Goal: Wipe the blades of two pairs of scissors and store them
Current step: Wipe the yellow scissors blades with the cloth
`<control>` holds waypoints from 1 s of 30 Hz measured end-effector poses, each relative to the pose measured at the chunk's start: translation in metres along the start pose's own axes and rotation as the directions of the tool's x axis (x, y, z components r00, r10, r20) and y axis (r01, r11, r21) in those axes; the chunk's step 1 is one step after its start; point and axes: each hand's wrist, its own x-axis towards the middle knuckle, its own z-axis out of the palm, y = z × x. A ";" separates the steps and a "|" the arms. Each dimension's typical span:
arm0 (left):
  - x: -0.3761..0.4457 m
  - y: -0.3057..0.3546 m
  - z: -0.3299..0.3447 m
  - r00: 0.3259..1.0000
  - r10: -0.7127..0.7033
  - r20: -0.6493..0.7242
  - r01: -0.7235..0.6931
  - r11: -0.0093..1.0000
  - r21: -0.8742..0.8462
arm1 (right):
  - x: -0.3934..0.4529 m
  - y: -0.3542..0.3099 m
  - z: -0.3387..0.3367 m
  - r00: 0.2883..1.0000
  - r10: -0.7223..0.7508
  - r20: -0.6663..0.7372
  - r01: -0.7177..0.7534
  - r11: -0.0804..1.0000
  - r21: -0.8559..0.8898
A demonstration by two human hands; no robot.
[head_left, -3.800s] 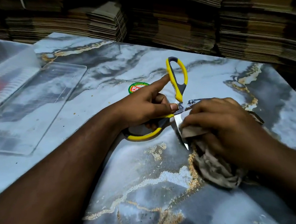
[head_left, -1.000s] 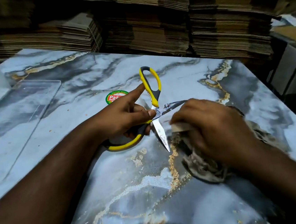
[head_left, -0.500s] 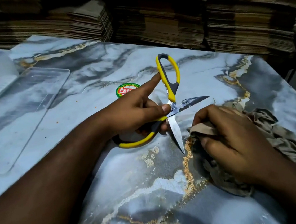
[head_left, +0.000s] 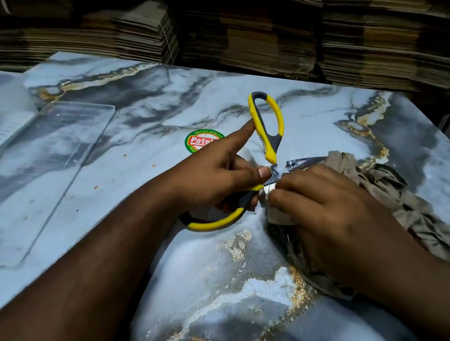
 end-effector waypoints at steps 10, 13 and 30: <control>0.002 0.000 0.003 0.999 -0.002 -0.046 0.002 1.000 0.008 | -0.007 -0.004 -0.005 1.000 -0.023 0.011 0.022 0.996 0.082; 0.002 0.002 0.003 0.999 -0.012 -0.031 0.014 0.999 0.037 | -0.002 0.001 -0.001 1.000 0.007 -0.024 -0.004 0.991 0.133; 0.001 0.003 0.005 0.999 0.001 -0.037 -0.001 1.000 0.014 | -0.011 0.009 -0.007 0.998 -0.008 0.060 -0.011 0.949 0.315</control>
